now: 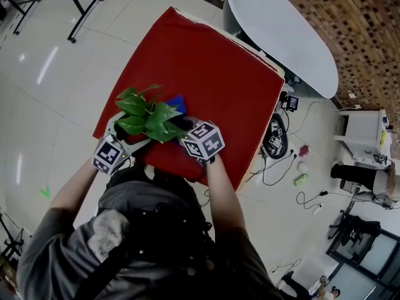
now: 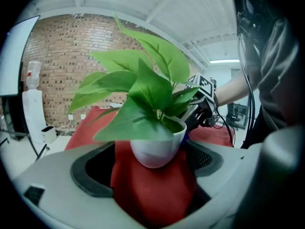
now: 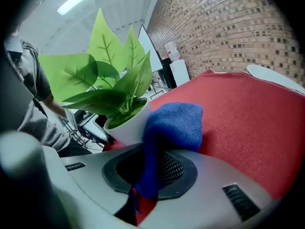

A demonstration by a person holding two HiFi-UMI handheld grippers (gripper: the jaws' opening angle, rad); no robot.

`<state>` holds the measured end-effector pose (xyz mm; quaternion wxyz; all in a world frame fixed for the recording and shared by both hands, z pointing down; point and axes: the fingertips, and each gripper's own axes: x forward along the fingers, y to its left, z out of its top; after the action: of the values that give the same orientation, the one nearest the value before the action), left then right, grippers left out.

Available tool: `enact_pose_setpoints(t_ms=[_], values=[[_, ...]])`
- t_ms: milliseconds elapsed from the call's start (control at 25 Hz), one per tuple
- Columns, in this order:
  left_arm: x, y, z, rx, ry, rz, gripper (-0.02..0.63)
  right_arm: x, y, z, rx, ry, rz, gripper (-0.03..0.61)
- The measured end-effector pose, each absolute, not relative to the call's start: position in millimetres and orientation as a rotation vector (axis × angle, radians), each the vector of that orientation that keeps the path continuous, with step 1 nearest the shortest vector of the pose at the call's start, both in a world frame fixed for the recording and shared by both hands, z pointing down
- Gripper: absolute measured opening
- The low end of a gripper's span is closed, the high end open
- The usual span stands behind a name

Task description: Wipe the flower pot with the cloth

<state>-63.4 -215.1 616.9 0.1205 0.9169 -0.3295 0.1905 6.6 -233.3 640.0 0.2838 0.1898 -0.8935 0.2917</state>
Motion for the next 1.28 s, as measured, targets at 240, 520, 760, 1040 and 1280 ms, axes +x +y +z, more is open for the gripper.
enact_pose_setpoints(t_ms=[240,520,760,1040,1280], values=[[-45.6,-206.5,610.5,2.583,-1.021,0.532,0.472,17.2,-233.1,630.0,0.497,-2.405,0.845,0.078],[-37.8,-230.5,602.8,2.614,-1.245,0.547,0.472,9.0,-210.8,630.4,0.472,-2.413,0.880,0.078],[-51.9,-230.8,601.3,2.662,-1.220,0.529,0.466,5.9,-207.0,622.8,0.546,-2.427,0.875,0.078],[-42.1,-228.9,603.3,2.721,-1.106,0.521,0.465,29.0,-258.0,570.9,0.658,-2.645,1.039,0.078],[-39.6,-234.3,604.9,2.738,-1.038,0.505,0.466,2.8,-265.3,593.3,0.473,-2.615,1.030,0.078]])
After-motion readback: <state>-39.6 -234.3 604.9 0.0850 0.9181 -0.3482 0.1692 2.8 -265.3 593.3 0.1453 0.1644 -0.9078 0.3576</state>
